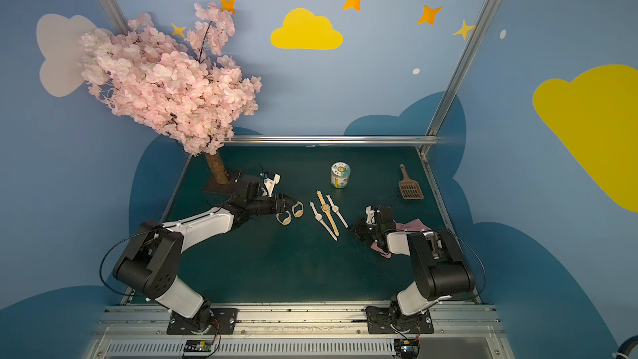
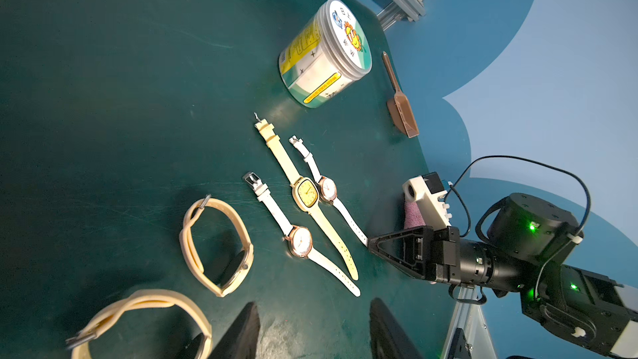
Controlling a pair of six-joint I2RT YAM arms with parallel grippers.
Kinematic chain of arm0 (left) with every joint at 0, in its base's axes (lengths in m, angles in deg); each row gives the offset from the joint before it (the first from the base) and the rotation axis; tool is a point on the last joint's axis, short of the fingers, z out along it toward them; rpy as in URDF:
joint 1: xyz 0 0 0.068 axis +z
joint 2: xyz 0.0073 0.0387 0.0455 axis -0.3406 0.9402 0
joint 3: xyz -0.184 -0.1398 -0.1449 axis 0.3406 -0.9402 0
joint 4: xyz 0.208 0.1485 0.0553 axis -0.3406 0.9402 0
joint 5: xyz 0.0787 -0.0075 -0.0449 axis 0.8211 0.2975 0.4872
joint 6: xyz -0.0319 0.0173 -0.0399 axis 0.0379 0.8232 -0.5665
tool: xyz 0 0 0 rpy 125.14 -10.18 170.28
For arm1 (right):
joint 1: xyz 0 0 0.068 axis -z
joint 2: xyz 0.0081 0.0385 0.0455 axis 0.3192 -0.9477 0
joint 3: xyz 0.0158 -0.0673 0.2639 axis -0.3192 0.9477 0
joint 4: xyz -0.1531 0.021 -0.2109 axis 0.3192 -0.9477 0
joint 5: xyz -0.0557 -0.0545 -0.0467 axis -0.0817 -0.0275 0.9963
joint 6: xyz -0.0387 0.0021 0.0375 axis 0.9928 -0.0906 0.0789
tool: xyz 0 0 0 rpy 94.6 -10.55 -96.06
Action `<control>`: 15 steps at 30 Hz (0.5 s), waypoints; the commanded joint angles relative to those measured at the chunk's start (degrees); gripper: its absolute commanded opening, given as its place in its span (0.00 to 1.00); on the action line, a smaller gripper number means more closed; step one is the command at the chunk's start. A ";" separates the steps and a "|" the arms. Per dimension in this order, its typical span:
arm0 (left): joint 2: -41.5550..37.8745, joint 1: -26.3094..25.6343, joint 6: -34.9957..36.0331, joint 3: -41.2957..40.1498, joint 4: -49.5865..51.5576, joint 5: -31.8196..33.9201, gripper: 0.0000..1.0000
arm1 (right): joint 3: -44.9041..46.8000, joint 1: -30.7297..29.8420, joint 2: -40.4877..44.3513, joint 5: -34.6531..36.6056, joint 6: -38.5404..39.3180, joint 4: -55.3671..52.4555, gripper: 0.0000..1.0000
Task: Wipe the watch dial
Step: Place the watch at the center of the board.
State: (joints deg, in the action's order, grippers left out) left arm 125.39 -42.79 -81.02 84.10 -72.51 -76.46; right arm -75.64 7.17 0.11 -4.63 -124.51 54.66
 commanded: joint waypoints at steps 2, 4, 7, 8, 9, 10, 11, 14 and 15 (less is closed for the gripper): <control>-2.24 0.20 1.01 -0.73 -0.78 0.55 0.53 | -3.75 0.72 1.87 -1.09 3.59 -6.49 0.25; -2.94 0.29 1.31 -1.20 -1.15 1.09 0.53 | -4.45 0.72 2.70 -1.00 4.39 -8.05 0.33; -5.37 0.33 2.44 -2.90 -2.26 2.81 0.54 | -4.91 0.94 5.88 0.38 5.67 -10.96 0.40; -6.36 0.50 3.07 -3.45 -2.40 3.47 0.55 | -5.31 1.05 7.20 0.98 6.42 -12.63 0.42; -7.80 0.63 4.06 -4.16 -2.33 4.47 0.56 | -5.89 1.20 8.77 1.84 7.62 -14.66 0.44; -9.43 0.72 5.09 -4.91 -2.04 6.02 0.57 | -6.61 1.38 10.53 2.82 8.98 -17.30 0.46; -11.01 0.89 6.00 -5.56 -1.61 7.56 0.58 | -7.41 1.57 12.06 3.82 10.43 -19.52 0.48; -18.01 1.39 8.38 -9.42 -0.50 15.39 0.63 | -10.03 2.34 16.94 7.81 15.50 -26.70 0.53; -21.13 1.51 8.24 -11.14 0.26 20.38 0.64 | -10.90 2.55 18.56 9.57 17.12 -28.59 0.55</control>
State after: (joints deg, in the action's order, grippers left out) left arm 109.47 -41.87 -75.82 75.33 -73.29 -66.29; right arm -83.71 9.14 15.13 -0.09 -113.63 34.42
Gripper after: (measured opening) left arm 0.634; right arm 0.545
